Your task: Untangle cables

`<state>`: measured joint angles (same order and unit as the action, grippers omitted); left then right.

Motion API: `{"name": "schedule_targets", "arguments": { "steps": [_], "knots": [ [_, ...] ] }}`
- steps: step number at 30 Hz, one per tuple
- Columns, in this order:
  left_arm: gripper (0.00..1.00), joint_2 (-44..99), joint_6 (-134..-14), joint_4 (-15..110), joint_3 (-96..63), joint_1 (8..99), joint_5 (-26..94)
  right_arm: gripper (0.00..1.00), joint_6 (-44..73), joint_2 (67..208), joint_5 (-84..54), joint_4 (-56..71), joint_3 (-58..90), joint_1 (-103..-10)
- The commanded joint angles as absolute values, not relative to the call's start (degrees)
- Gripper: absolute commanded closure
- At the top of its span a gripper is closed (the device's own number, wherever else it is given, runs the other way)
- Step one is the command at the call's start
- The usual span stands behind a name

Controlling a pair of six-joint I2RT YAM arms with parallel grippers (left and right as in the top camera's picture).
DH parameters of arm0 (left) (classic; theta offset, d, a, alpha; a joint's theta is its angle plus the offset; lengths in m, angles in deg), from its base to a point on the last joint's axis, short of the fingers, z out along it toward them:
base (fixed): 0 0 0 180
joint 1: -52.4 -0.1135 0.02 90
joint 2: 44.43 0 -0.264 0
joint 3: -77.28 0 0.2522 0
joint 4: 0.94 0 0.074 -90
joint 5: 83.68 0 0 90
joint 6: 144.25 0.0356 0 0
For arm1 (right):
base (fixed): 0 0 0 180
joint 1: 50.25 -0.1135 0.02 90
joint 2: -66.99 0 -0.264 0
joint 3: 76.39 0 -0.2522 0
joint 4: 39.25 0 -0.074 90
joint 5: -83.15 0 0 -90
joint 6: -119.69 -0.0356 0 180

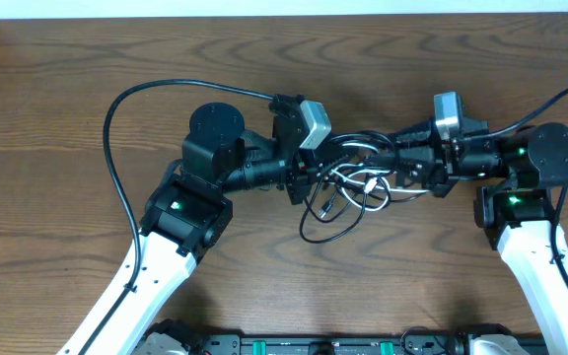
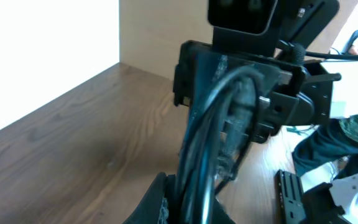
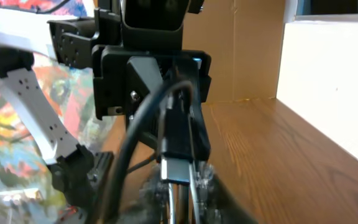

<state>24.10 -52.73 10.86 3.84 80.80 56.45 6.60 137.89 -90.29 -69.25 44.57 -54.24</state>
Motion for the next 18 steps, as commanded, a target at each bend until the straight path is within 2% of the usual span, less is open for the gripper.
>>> {"name": "schedule_targets", "arguments": {
  "steps": [1, 7, 8, 9, 13, 16, 18],
  "knots": [
    [0.92, 24.04, -52.86, 9.94, 3.29, 80.89, 56.93, 0.99, 9.01, 138.26, -92.08, -69.36, 43.96, -55.13],
    [0.92, 24.04, -52.84, 9.94, 3.29, 80.89, 56.93, 0.99, 9.20, 138.26, -92.08, -69.36, 43.96, -55.11],
    [0.92, 24.04, -53.04, 9.94, 3.29, 80.89, 56.93, 0.75, 9.20, 138.28, -92.08, -69.34, 43.96, -55.11],
    [0.92, 24.04, -53.04, 9.94, 3.29, 80.89, 56.95, 0.67, 9.20, 138.28, -92.10, -69.34, 43.96, -55.11],
    [0.92, 24.04, -53.04, 9.72, 3.29, 80.89, 59.05, 0.48, 9.20, 138.28, -92.08, -69.34, 43.96, -55.11],
    [0.92, 24.04, -53.01, 9.70, 3.29, 80.89, 59.86, 0.54, 9.66, 138.28, -92.06, -69.34, 43.96, -55.11],
    [0.92, 24.04, -53.01, 9.68, 3.29, 80.89, 59.88, 0.69, 10.10, 138.28, -92.06, -69.34, 43.96, -55.11]
  ]
}}
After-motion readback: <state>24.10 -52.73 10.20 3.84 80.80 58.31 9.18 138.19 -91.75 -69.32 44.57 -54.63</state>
